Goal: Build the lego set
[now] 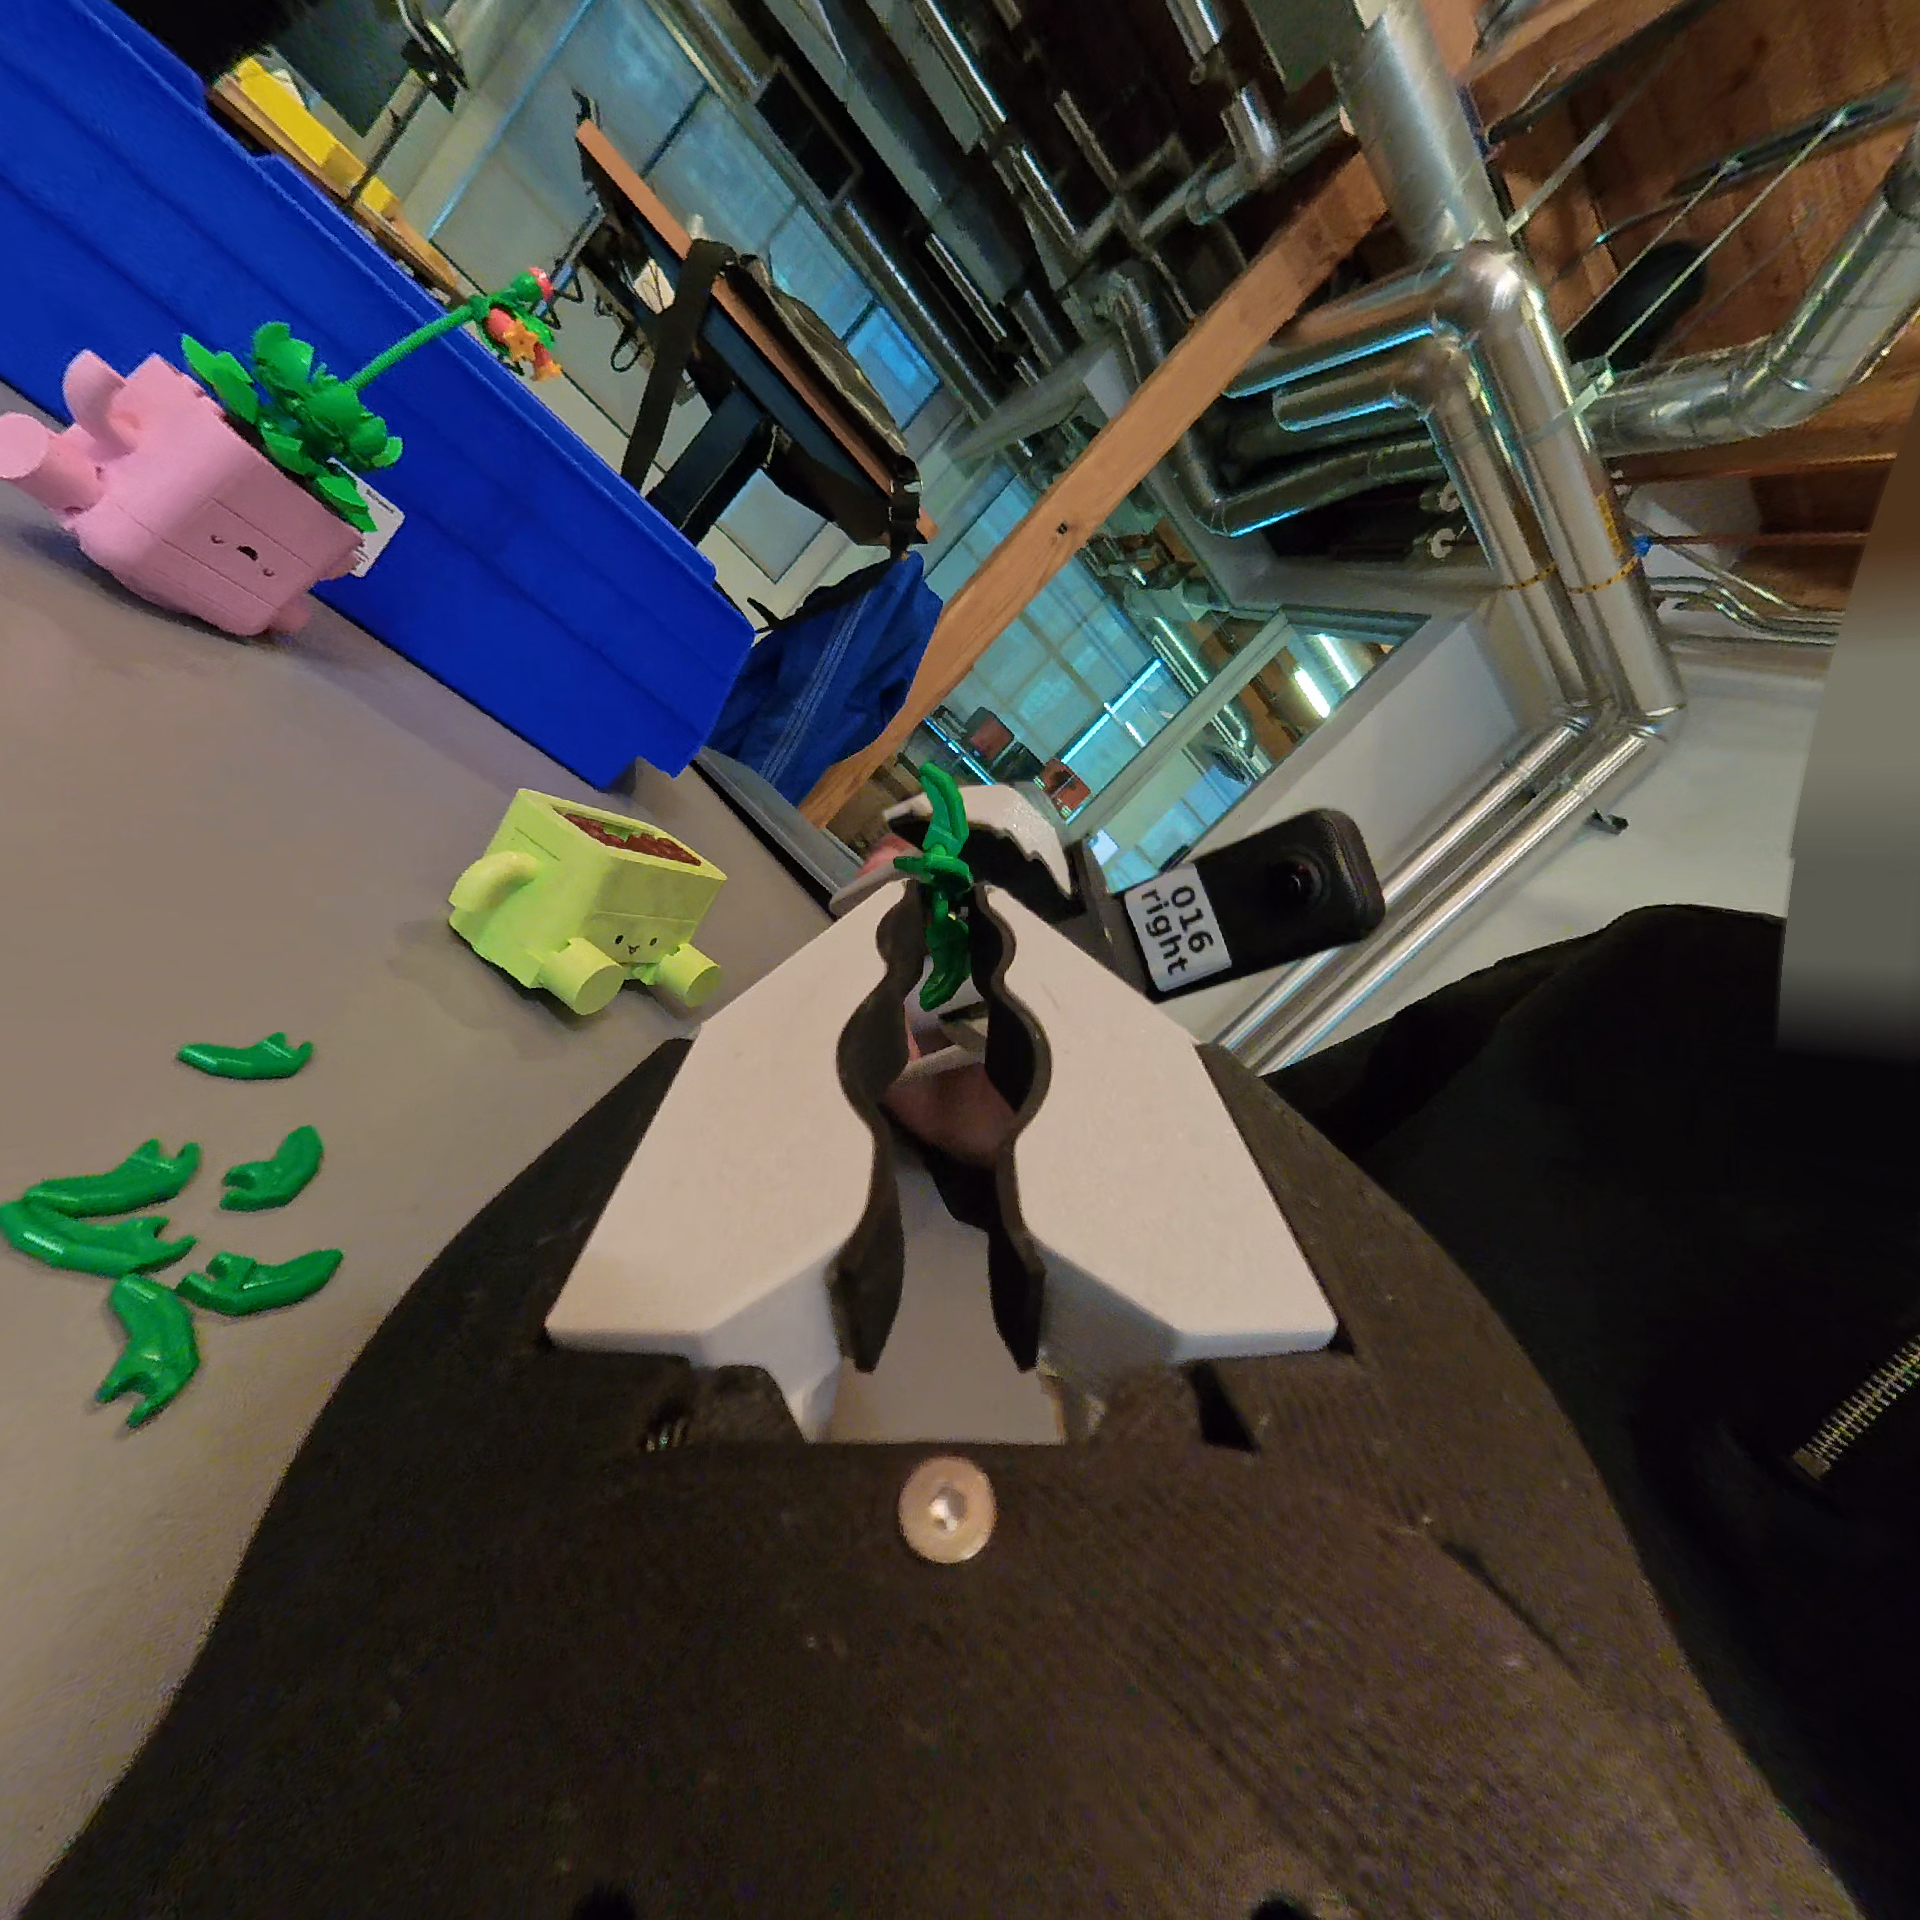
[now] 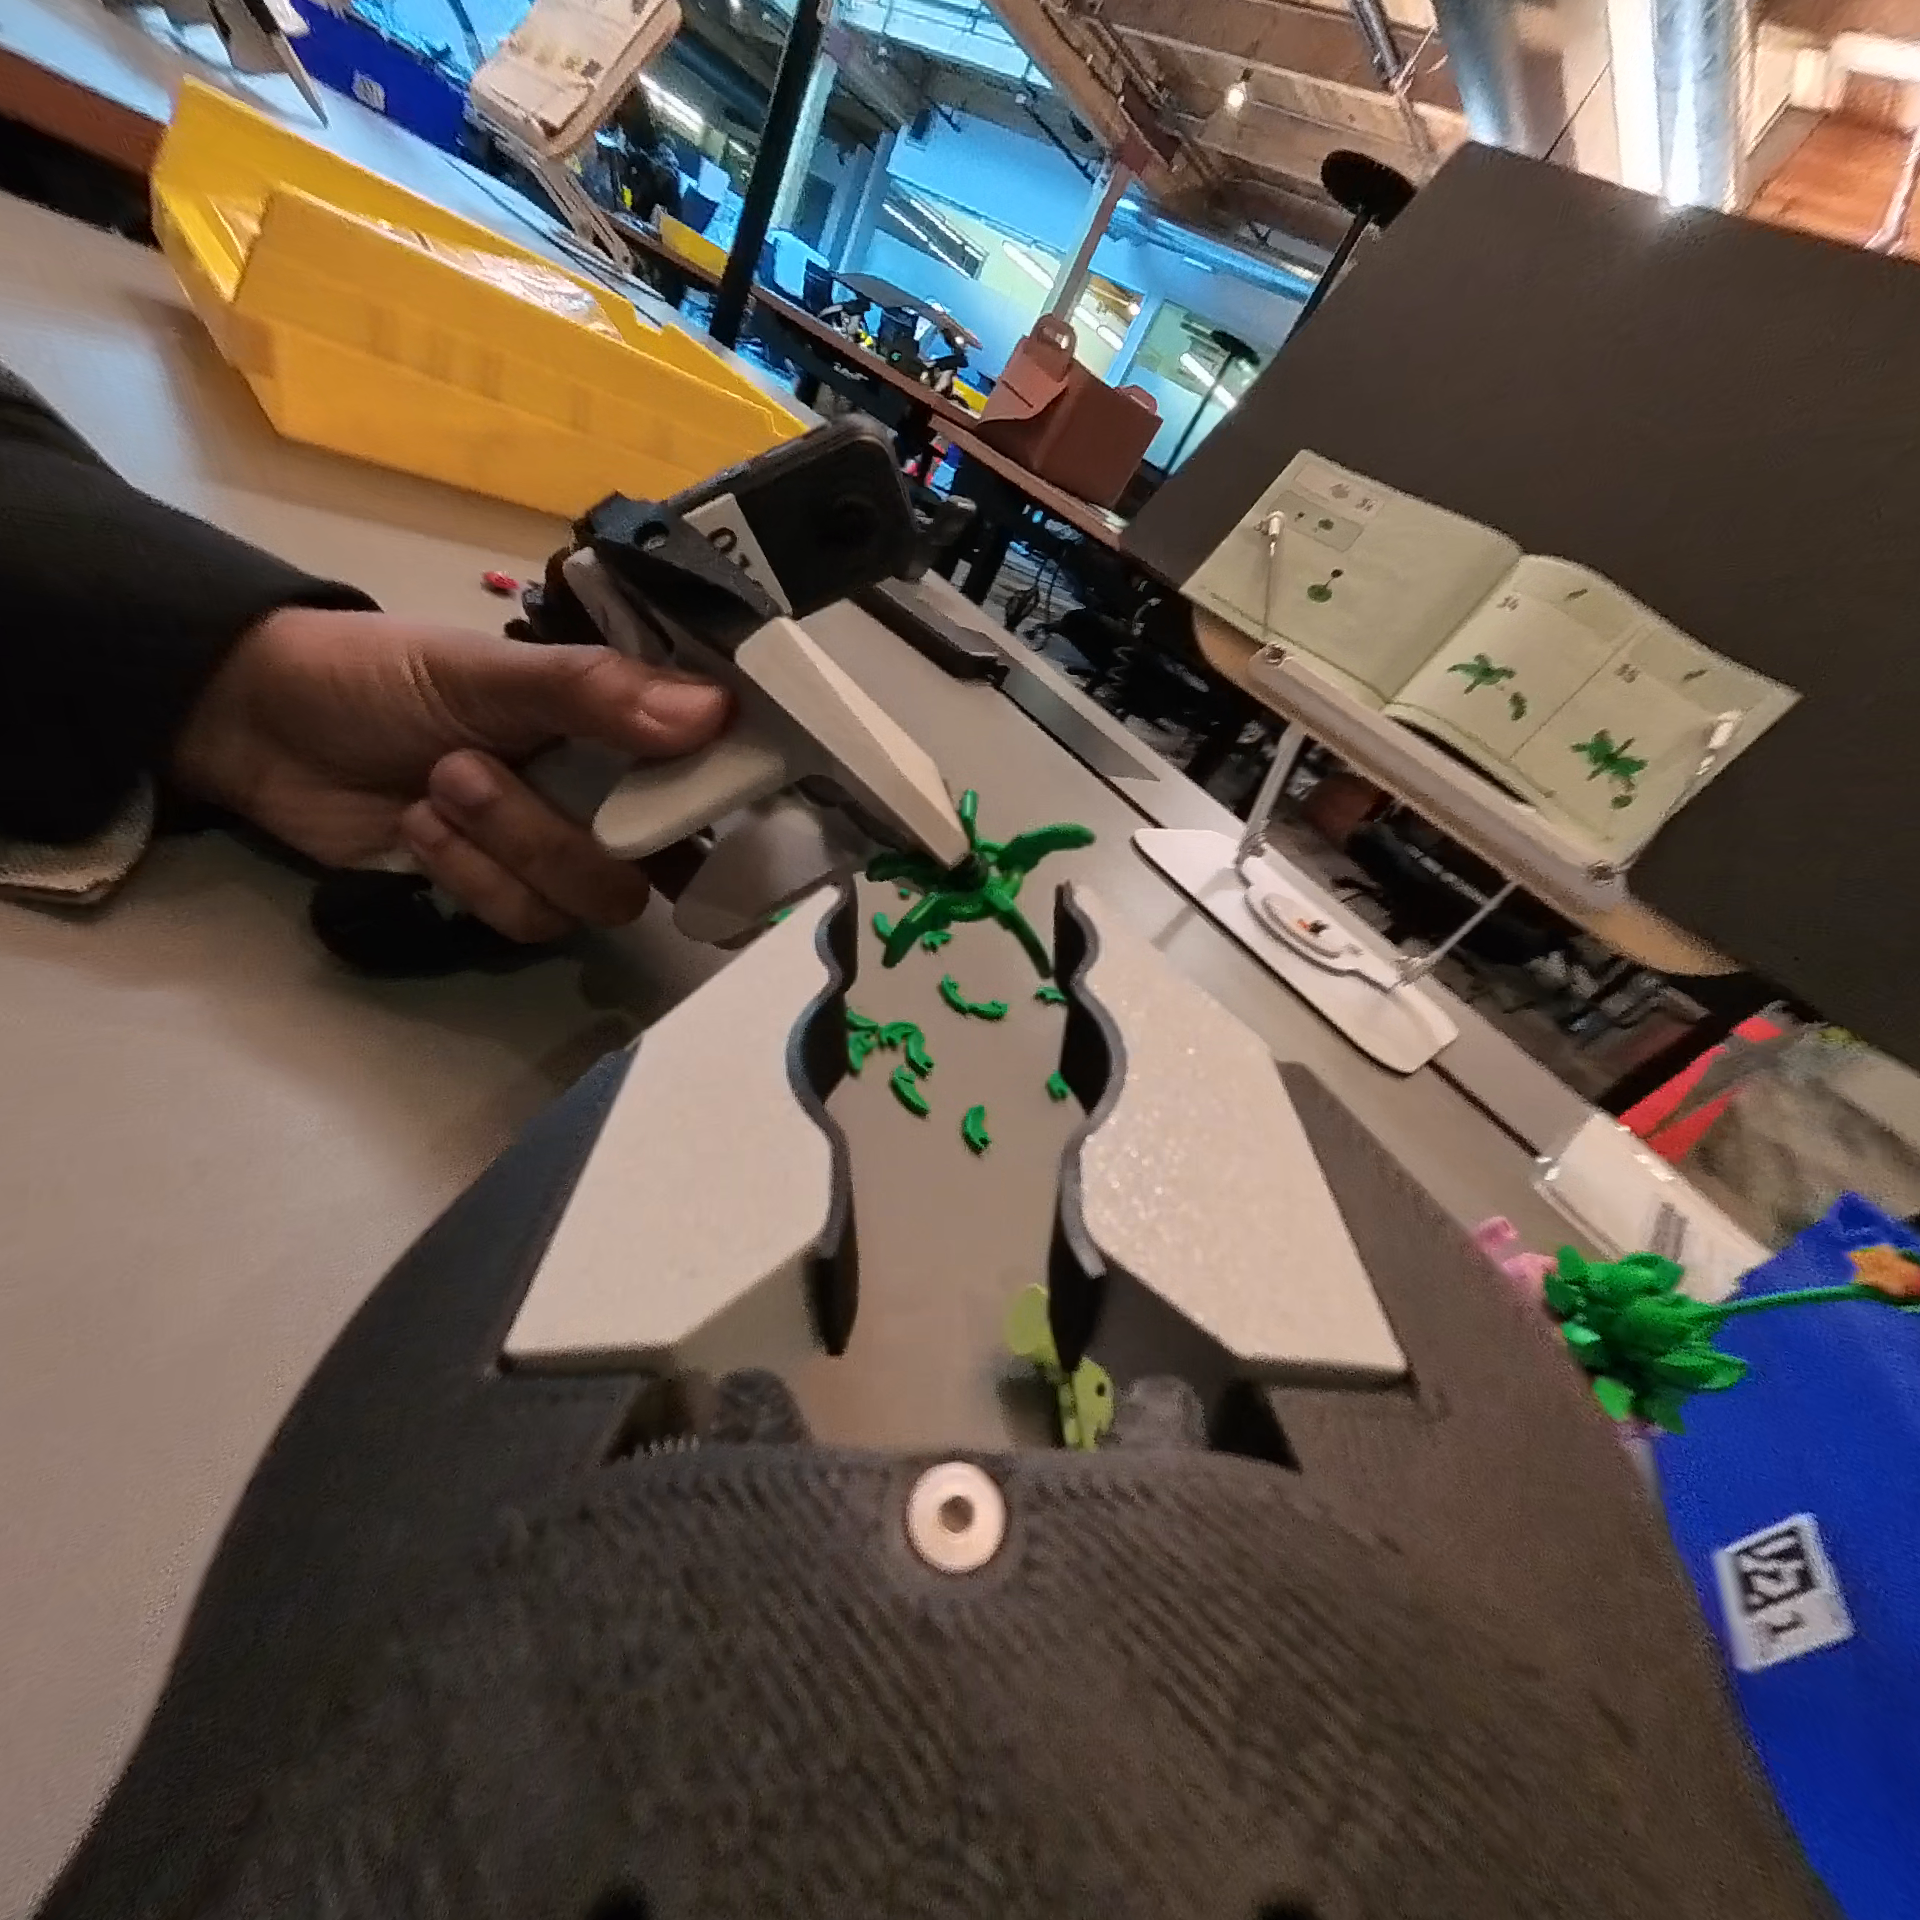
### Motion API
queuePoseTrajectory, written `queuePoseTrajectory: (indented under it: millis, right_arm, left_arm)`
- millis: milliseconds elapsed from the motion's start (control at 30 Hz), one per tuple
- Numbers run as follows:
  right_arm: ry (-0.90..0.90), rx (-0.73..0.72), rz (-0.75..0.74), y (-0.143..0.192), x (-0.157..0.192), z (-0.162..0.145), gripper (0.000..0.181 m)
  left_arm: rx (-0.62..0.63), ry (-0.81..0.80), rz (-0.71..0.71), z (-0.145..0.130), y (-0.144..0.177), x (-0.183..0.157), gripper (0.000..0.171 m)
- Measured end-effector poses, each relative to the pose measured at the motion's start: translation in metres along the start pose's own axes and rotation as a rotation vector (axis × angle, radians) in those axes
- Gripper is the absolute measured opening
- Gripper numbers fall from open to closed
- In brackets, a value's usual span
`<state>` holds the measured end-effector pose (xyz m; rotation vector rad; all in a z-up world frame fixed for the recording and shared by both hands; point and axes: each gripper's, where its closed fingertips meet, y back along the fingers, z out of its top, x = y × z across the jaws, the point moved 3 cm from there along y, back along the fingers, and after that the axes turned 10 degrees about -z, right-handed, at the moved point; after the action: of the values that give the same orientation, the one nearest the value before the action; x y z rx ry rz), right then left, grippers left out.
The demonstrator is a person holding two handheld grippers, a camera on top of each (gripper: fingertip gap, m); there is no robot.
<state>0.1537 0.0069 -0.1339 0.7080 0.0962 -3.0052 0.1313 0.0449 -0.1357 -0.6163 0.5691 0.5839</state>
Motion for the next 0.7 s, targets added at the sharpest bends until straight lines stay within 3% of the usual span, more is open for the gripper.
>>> queuePoseTrajectory:
  millis: [167, 367, 700]
  right_arm:
    - [0.125, -0.017, -0.069, 0.0001, 0.0018, 0.0004, 0.029]
    - [0.118, -0.012, -0.066, 0.0001, 0.0017, -0.0002, 0.029]
    - [0.099, -0.009, -0.06, -0.0001, 0.0014, -0.0005, 0.029]
  left_arm:
    - [0.0, 0.012, -0.012, -0.0001, 0.0, -0.0005, 0.003]
    - [-0.001, 0.007, -0.01, -0.0001, 0.0, -0.0005, 0.003]
    - [-0.058, 0.026, -0.03, 0.0059, 0.0037, -0.0009, 0.031]
